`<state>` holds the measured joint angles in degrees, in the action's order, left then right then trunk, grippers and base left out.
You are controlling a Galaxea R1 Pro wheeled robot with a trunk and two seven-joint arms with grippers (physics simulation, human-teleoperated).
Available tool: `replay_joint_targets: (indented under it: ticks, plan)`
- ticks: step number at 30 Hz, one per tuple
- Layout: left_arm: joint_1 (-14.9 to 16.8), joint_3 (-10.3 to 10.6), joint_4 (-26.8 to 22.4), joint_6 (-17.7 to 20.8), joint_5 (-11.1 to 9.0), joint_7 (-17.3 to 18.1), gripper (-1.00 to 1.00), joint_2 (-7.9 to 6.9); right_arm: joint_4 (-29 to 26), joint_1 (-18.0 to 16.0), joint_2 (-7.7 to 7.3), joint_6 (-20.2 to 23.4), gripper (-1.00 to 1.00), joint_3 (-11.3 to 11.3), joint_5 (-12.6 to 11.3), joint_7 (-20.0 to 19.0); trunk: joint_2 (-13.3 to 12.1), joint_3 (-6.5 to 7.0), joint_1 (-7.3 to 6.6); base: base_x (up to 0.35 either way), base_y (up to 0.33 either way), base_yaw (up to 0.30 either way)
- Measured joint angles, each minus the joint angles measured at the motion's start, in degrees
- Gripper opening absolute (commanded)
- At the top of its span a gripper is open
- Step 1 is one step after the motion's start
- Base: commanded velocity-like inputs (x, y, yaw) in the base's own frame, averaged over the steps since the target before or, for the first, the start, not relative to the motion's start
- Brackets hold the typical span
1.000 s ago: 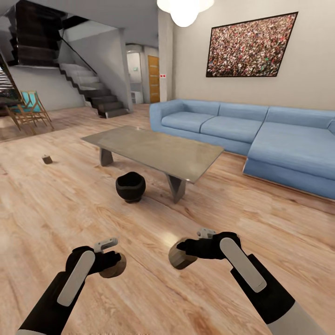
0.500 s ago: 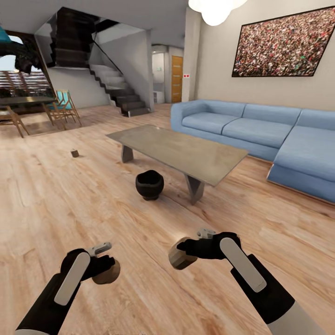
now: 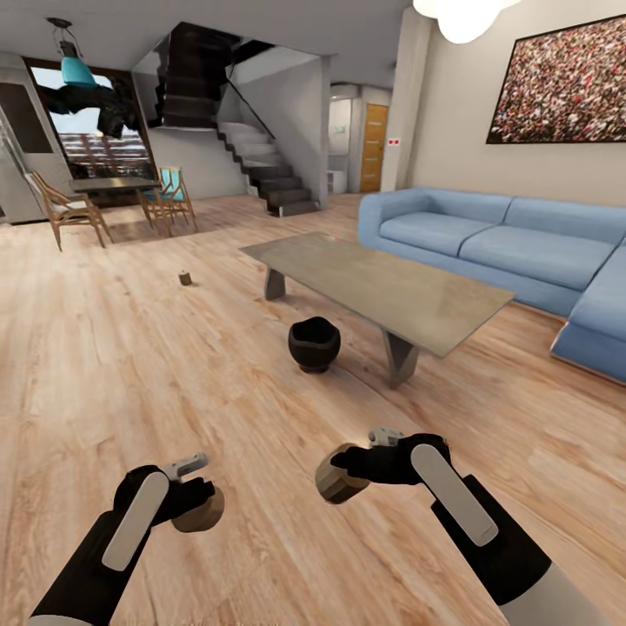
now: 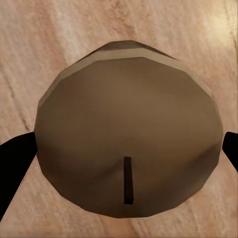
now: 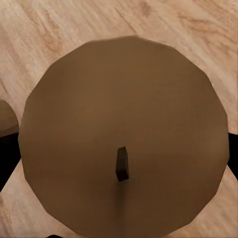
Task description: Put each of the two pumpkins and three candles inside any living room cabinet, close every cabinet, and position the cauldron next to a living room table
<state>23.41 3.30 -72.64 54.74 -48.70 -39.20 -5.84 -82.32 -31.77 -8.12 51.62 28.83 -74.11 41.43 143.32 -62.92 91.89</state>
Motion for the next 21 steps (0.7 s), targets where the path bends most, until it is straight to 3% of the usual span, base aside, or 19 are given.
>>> replay_joint_targets:
  ticks: [21]
  plan:
    - [0.0, 0.0, 0.0, 0.0, -0.1, 0.0, -1.00, 0.03, 0.0, 0.0, 0.05, 0.0, -1.00, 0.0, 0.0, 0.0, 0.0, 0.00, 0.00, 0.000, 0.000, 0.287]
